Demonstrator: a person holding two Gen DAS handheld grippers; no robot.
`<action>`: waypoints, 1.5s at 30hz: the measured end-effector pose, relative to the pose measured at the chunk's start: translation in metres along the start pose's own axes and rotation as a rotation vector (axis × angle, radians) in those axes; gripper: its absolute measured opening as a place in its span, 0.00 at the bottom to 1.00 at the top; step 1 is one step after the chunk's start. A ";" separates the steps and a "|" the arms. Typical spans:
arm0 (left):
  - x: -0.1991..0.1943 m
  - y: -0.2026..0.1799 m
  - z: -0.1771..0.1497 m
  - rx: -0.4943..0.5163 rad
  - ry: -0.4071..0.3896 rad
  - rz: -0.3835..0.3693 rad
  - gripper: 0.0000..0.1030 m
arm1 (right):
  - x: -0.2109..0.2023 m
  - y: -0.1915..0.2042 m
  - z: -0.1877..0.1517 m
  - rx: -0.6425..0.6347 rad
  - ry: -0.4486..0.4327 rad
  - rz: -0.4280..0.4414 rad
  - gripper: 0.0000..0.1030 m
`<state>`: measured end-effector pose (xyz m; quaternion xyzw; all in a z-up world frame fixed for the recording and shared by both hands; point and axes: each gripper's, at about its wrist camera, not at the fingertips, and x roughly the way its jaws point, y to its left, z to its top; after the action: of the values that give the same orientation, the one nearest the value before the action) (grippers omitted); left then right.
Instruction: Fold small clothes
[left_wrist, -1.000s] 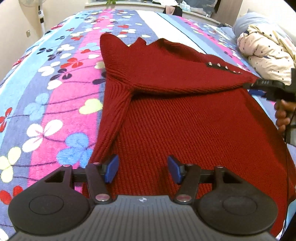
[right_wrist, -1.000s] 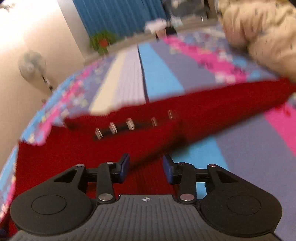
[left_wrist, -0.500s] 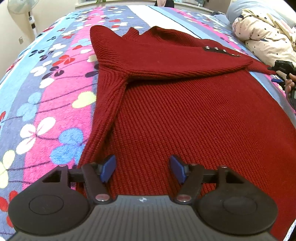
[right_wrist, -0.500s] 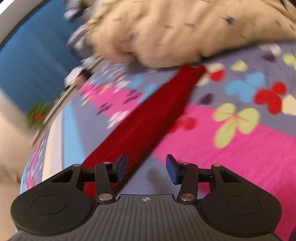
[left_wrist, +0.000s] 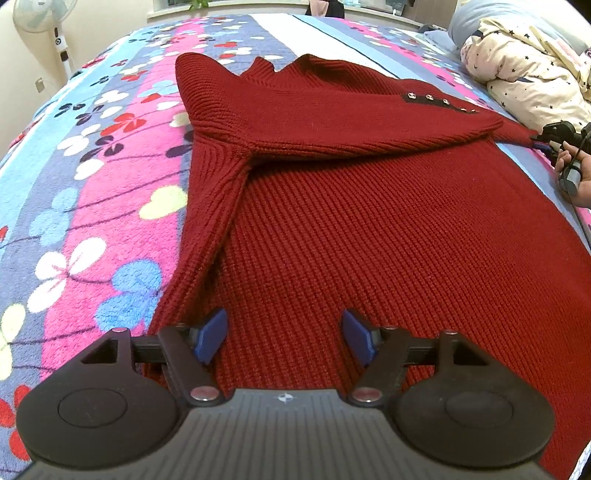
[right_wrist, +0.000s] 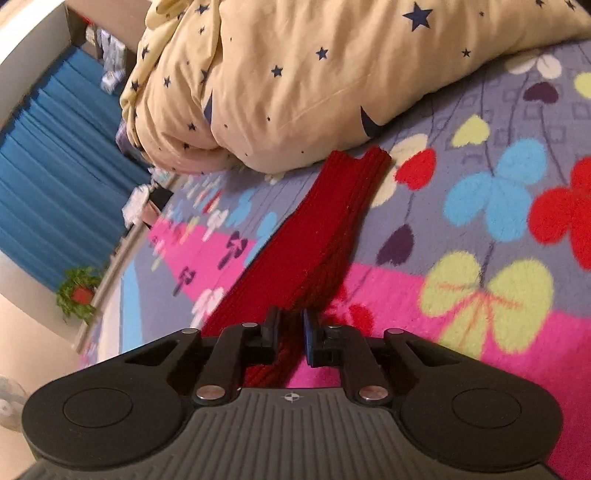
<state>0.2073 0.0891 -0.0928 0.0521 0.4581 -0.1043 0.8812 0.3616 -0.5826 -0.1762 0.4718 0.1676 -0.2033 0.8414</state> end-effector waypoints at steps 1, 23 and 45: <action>0.000 0.000 0.000 0.000 0.000 0.000 0.72 | -0.001 0.002 0.000 -0.010 -0.013 -0.001 0.11; -0.005 -0.004 0.001 0.015 0.027 0.006 0.72 | -0.141 0.244 -0.380 -1.474 0.331 0.503 0.22; -0.049 -0.023 0.013 0.036 -0.263 0.016 0.72 | -0.200 0.119 -0.264 -1.375 0.501 0.149 0.71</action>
<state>0.1852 0.0706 -0.0449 0.0573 0.3363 -0.1113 0.9334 0.2247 -0.2616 -0.1267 -0.1203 0.4120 0.1192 0.8953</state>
